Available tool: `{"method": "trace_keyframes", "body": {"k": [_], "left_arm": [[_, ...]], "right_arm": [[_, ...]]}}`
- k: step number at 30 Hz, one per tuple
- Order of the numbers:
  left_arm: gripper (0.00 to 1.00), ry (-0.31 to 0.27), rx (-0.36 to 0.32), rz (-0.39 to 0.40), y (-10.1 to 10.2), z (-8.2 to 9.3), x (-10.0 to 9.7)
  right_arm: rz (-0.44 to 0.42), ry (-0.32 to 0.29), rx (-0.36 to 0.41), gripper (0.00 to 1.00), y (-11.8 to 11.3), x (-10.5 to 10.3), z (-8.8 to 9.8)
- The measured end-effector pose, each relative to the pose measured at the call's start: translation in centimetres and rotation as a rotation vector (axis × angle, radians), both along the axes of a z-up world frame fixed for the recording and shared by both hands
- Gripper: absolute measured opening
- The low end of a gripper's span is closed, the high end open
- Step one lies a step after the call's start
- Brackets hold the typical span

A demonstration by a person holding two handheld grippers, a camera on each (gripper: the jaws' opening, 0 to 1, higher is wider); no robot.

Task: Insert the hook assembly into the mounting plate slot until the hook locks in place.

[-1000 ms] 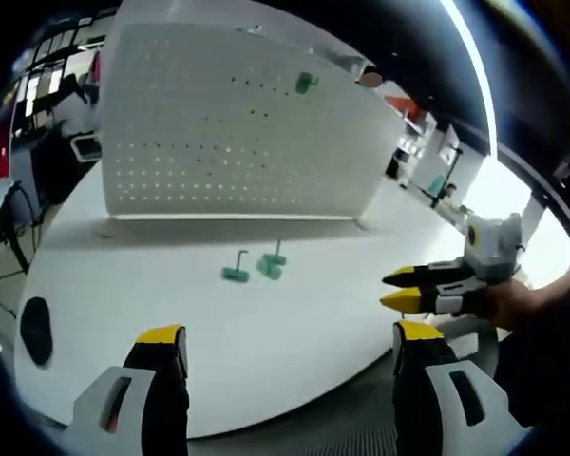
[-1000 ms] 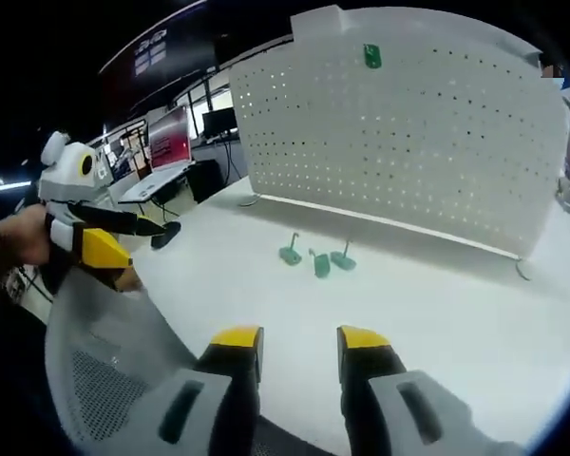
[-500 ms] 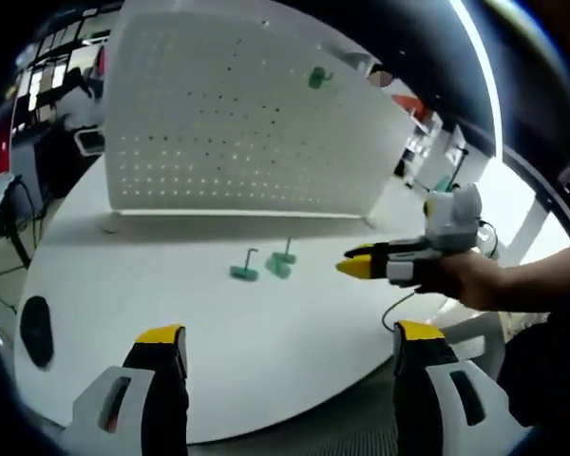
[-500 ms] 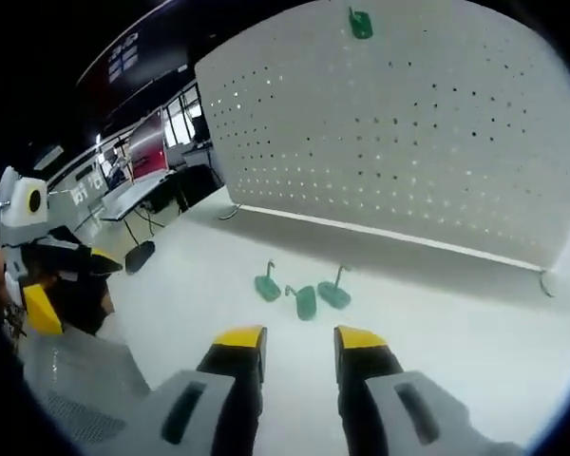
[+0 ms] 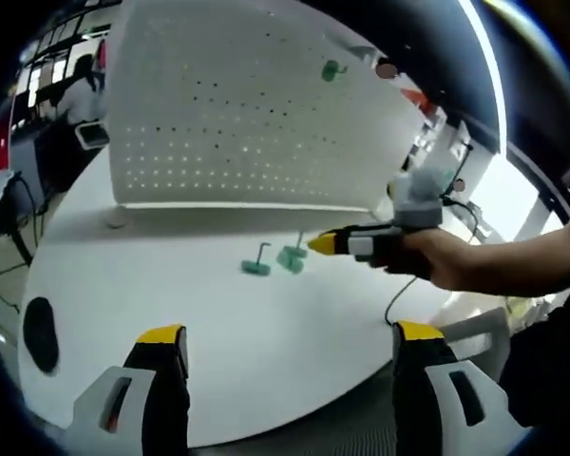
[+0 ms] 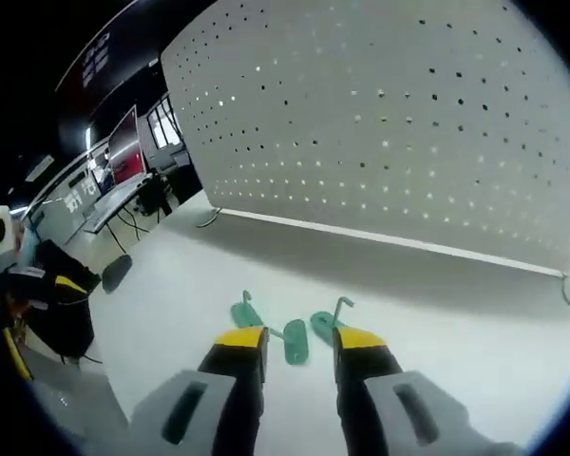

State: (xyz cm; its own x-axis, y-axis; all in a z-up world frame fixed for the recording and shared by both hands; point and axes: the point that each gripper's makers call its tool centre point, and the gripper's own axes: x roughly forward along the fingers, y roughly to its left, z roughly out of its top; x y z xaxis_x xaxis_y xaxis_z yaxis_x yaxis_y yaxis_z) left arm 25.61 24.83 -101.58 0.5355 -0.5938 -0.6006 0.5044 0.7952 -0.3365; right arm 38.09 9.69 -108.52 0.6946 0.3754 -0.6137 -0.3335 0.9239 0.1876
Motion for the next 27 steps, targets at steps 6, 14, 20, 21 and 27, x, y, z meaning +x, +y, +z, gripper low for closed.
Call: {"method": "trace_keyframes", "body": {"k": [6,14,20,21,27], "left_arm": [[0.90,0.011,0.001,0.007,0.3,-0.3,0.2],[0.89,0.028,0.001,0.023,0.9,-0.6,0.4],[0.88,0.034,0.000,0.031,1.1,-0.8,0.6],[0.88,0.035,0.001,0.031,1.1,-0.8,0.6],[0.88,0.041,-0.001,0.037,1.2,-0.9,0.8]], "right_arm": [[-0.035,0.021,0.007,0.25,-0.6,1.4,-0.9],[-0.035,0.036,0.005,0.23,-0.6,2.7,-1.8],[-0.027,0.039,-0.001,0.22,-0.2,4.0,-2.1],[-0.025,0.038,-0.003,0.22,-0.1,4.4,-2.1],[-0.054,0.022,-0.008,0.14,-0.5,6.0,-2.3]]}}
